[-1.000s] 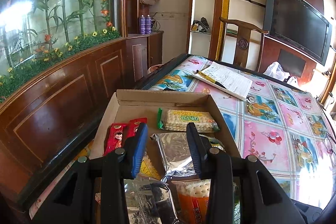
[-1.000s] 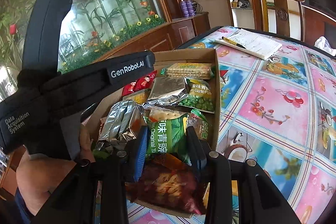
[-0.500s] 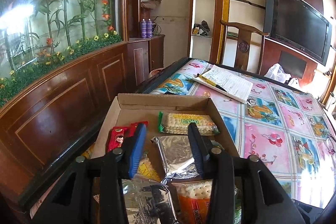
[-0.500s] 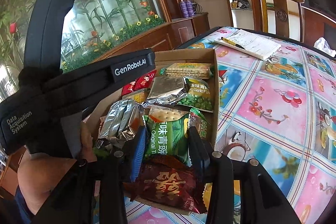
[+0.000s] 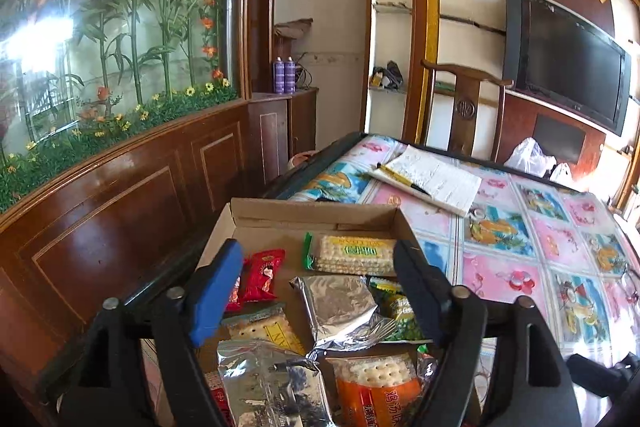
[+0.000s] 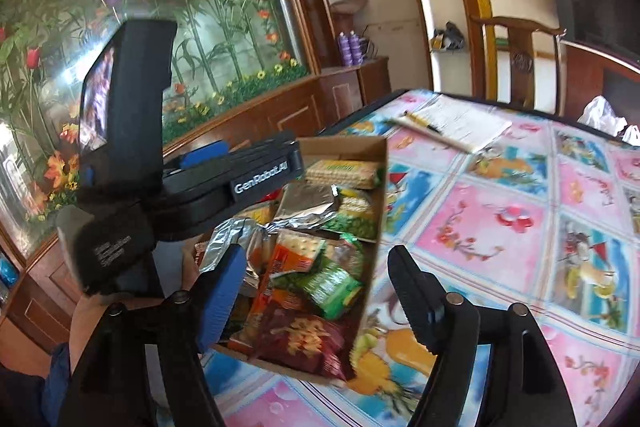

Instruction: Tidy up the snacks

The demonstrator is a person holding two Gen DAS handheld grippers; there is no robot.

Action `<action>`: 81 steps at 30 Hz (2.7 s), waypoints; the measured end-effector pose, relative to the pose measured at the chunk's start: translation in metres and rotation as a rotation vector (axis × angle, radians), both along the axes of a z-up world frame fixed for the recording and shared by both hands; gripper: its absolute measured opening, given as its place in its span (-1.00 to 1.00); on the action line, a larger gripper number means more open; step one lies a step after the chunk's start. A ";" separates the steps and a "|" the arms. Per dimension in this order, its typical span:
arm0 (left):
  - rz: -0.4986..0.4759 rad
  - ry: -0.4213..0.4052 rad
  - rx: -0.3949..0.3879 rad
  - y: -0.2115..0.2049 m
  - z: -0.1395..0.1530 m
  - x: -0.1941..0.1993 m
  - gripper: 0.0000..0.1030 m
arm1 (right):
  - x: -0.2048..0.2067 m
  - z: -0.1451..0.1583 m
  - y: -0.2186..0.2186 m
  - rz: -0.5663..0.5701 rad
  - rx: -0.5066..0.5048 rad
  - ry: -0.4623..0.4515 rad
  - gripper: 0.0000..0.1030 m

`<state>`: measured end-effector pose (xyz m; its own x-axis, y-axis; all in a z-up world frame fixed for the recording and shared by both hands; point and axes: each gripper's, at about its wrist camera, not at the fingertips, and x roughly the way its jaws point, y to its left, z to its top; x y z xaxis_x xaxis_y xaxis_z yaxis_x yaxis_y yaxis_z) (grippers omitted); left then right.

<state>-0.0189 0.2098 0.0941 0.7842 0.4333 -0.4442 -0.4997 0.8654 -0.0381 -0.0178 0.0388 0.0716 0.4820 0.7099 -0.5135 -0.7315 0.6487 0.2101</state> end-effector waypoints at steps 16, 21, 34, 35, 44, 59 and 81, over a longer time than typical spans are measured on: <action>-0.062 -0.003 0.111 -0.084 0.007 -0.046 1.00 | -0.006 0.014 -0.131 -0.346 0.009 -0.106 0.88; -0.117 -0.063 0.099 -0.106 0.004 -0.066 1.00 | -0.016 0.017 -0.138 -0.345 0.015 -0.130 0.88; -0.087 0.012 0.200 -0.120 0.000 -0.059 1.00 | -0.025 0.018 -0.139 -0.346 0.021 -0.159 0.91; -0.084 0.017 0.206 -0.121 0.000 -0.058 1.00 | -0.025 0.018 -0.139 -0.346 0.021 -0.160 0.91; -0.077 0.019 0.242 -0.126 -0.001 -0.059 1.00 | -0.025 0.017 -0.138 -0.353 0.018 -0.155 0.91; -0.060 0.023 0.239 -0.122 0.000 -0.062 1.00 | -0.024 0.017 -0.139 -0.353 0.009 -0.150 0.92; -0.062 0.031 0.232 -0.120 -0.003 -0.060 1.00 | -0.020 0.012 -0.136 -0.365 -0.014 -0.144 0.92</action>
<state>-0.0792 0.0899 0.0916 0.8001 0.4779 -0.3625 -0.4432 0.8783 0.1797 -0.0376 -0.0977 0.0839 0.7696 0.4716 -0.4305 -0.4733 0.8739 0.1111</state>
